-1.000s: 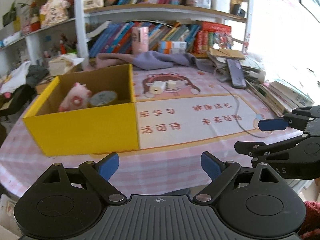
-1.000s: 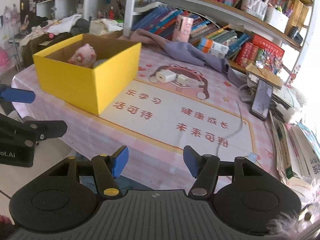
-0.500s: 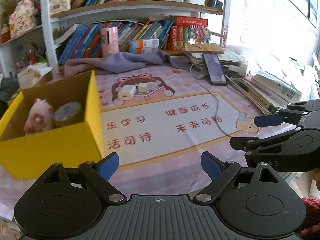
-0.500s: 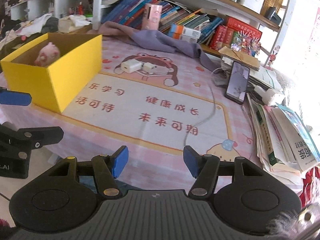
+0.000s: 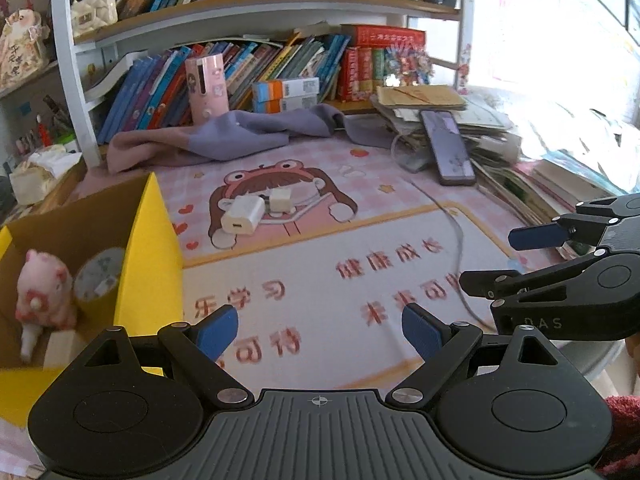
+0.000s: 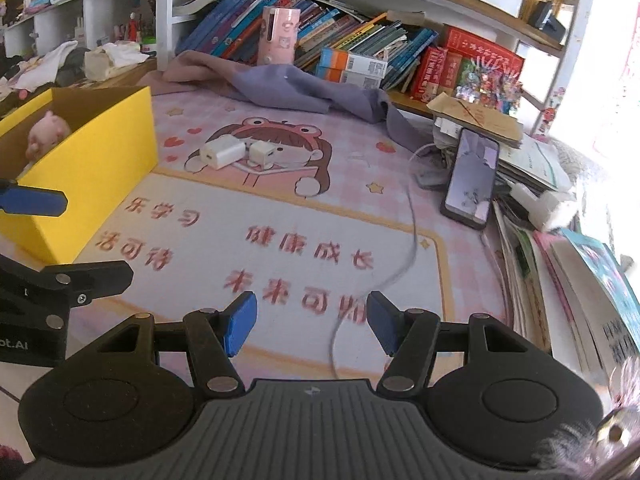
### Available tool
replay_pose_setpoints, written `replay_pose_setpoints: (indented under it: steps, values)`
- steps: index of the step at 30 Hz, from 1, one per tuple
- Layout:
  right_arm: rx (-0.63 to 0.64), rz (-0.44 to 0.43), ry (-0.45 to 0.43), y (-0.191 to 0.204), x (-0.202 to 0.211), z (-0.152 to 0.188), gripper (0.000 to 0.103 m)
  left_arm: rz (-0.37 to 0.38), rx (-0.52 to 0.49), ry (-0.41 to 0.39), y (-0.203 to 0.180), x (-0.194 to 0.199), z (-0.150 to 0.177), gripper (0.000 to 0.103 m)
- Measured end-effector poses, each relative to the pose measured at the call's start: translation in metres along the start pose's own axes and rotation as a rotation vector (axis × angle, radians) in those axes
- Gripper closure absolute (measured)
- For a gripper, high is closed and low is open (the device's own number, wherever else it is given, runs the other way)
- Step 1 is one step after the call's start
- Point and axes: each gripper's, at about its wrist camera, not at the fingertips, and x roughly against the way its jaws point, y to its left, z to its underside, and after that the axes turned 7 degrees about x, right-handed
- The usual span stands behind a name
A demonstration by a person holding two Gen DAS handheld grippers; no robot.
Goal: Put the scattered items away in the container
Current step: 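Withdraw both tools from the box toward the two white chargers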
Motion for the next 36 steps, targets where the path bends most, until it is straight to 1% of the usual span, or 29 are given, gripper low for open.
replay_pose_setpoints:
  steps: [3,10,15,19,23,27,31,36]
  values:
    - [0.007,-0.029,-0.014,-0.015,-0.016,-0.015,0.044,-0.035,0.015,0.008,-0.001,-0.016,-0.015,0.012]
    - [0.065,-0.128,-0.013,-0.043,-0.059,-0.044,0.044,-0.12,0.098,0.027,0.001,-0.051,-0.046,0.012]
    - [0.105,-0.2,-0.018,-0.056,-0.088,-0.062,0.044,-0.175,0.126,0.056,0.001,-0.076,-0.064,0.012]
    - [0.131,-0.251,-0.032,-0.063,-0.11,-0.074,0.041,-0.217,0.15,0.066,0.004,-0.095,-0.077,0.012]
    - [0.175,-0.293,-0.044,-0.065,-0.135,-0.088,0.042,-0.255,0.17,0.092,0.006,-0.115,-0.084,0.012]
    - [0.232,-0.33,-0.048,-0.065,-0.161,-0.1,0.042,-0.277,0.177,0.103,0.012,-0.13,-0.093,0.012]
    - [0.302,-0.37,-0.062,-0.062,-0.186,-0.111,0.042,-0.293,0.19,0.125,0.019,-0.153,-0.104,0.012]
    - [0.336,-0.412,-0.06,-0.057,-0.217,-0.122,0.042,-0.3,0.192,0.15,0.026,-0.181,-0.114,0.013]
